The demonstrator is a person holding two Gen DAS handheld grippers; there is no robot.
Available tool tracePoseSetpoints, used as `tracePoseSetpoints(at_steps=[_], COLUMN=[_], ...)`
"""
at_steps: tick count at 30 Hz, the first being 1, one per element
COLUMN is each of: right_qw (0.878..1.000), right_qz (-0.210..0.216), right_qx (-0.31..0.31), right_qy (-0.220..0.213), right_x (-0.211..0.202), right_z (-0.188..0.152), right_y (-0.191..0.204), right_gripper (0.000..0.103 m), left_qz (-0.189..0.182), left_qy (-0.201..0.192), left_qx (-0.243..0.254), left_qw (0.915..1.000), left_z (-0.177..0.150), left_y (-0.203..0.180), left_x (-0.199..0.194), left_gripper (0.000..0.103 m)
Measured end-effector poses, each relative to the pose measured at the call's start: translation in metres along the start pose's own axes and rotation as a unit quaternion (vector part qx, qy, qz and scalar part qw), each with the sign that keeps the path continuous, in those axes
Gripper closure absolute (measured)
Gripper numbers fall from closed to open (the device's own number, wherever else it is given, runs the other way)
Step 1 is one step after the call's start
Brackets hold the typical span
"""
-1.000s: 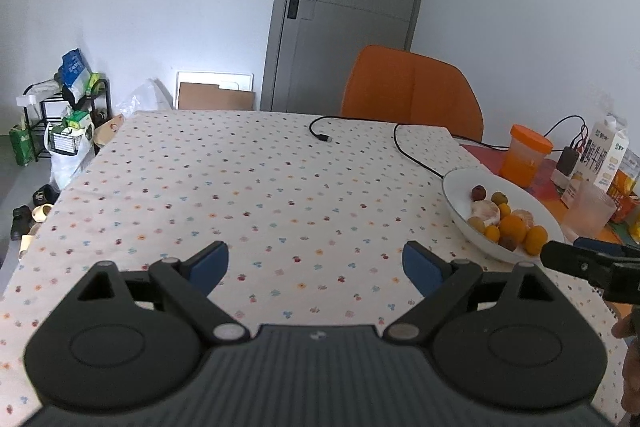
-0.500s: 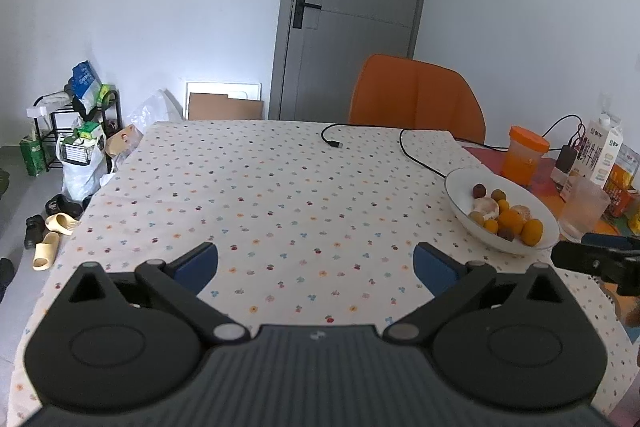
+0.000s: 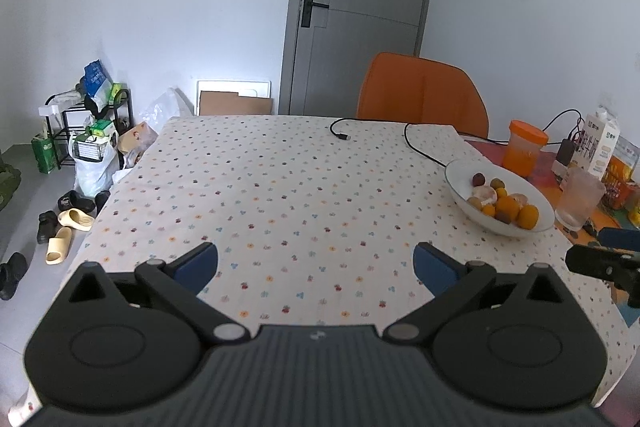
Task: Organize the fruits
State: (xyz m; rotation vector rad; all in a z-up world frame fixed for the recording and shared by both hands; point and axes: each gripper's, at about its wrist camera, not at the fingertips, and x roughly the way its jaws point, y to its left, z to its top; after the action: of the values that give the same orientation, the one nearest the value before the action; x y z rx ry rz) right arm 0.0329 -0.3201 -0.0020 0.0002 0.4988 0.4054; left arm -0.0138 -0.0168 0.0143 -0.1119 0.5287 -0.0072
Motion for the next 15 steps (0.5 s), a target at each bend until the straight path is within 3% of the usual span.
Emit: tracePoseSetpoints(at_steps=[15], right_qw=[1.0], right_qz=[0.0], right_qx=[0.024], right_qy=[-0.005], right_x=[-0.004], right_z=[-0.003], right_y=[-0.001], right_gripper=[0.0], left_qz=[0.014], left_qy=[0.001], left_qx=[-0.007], left_qw=[0.9999], left_z=[-0.006], left_y=[0.011], left_x=[-0.001], left_gripper=[0.0])
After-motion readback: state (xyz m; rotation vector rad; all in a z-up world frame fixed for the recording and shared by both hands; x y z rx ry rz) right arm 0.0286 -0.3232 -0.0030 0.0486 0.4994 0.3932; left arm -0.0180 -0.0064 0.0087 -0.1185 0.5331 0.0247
